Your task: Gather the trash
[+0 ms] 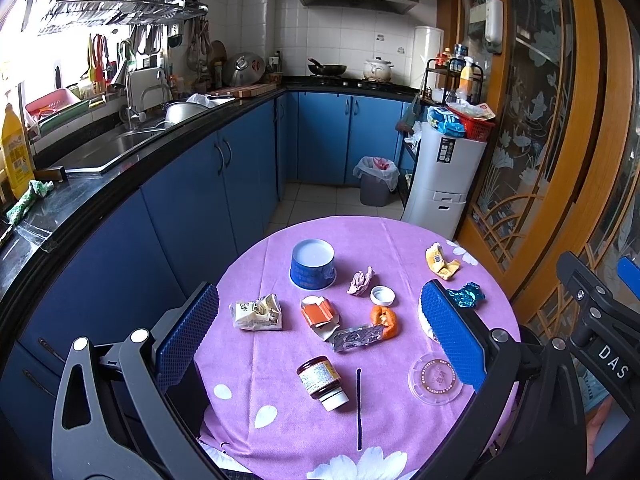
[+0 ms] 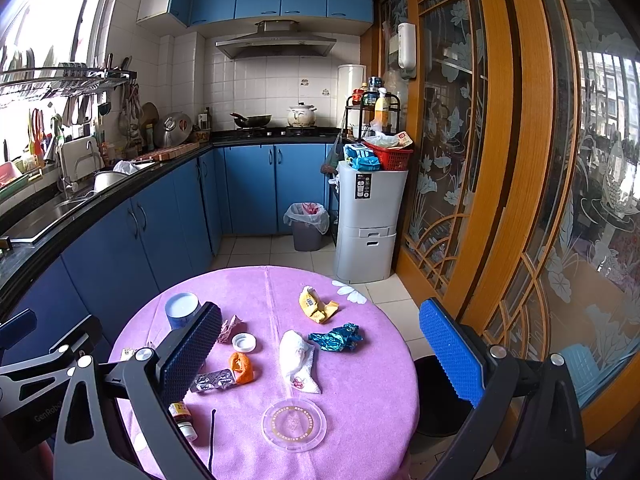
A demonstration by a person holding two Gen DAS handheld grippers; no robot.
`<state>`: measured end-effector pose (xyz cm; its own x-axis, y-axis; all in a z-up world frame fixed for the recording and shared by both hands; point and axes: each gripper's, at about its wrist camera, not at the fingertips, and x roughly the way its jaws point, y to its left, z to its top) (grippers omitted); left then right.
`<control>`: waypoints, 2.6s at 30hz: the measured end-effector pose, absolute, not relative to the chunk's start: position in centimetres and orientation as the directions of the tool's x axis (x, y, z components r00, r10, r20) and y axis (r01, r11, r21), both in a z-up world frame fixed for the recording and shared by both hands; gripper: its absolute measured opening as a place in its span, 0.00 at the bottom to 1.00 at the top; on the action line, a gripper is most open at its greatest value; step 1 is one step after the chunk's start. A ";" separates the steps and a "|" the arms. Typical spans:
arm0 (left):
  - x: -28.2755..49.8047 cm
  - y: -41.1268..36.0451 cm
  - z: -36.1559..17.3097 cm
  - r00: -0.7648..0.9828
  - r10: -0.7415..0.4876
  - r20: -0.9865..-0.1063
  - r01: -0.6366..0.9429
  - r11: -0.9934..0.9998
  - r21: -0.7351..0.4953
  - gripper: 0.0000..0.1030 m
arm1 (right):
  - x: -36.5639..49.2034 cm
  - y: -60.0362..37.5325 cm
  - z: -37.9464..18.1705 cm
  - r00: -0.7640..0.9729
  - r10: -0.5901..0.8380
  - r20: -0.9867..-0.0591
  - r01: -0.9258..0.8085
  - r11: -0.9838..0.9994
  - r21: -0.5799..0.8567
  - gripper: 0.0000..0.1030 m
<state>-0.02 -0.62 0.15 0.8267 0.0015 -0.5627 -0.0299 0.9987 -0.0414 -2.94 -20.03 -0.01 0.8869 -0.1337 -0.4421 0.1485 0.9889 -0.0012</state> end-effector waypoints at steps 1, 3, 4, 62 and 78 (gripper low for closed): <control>0.0 -0.6 0.1 0.827 0.002 -0.562 -0.030 0.999 -0.041 0.97 | -2.9 -20.0 0.0 0.887 -0.134 -0.442 0.148 0.989 -0.002 0.94; 0.0 -0.7 0.1 0.828 0.003 -0.561 -0.032 0.999 -0.041 0.97 | -2.9 -20.0 0.0 0.887 -0.133 -0.443 0.147 0.989 -0.003 0.94; -0.1 -0.7 0.0 0.828 0.003 -0.560 -0.032 0.999 -0.042 0.97 | -2.9 -20.0 0.0 0.887 -0.133 -0.442 0.147 0.989 -0.002 0.94; 0.0 -0.5 -0.7 0.823 -0.002 -0.568 -0.028 0.999 -0.044 0.97 | -2.6 -20.1 -0.6 0.881 -0.131 -0.455 0.147 0.989 -0.001 0.94; 0.7 -0.7 -3.7 0.752 0.009 -0.659 -0.030 0.999 -0.021 0.97 | -2.2 -20.5 -3.9 0.845 -0.125 -0.519 0.147 0.989 0.001 0.94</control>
<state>0.72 -0.68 -3.66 0.7520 0.0087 -0.6591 -0.0298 0.9993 -0.0208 -2.17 -20.54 -3.85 0.8453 -0.1250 -0.5194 0.1471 0.9891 0.0014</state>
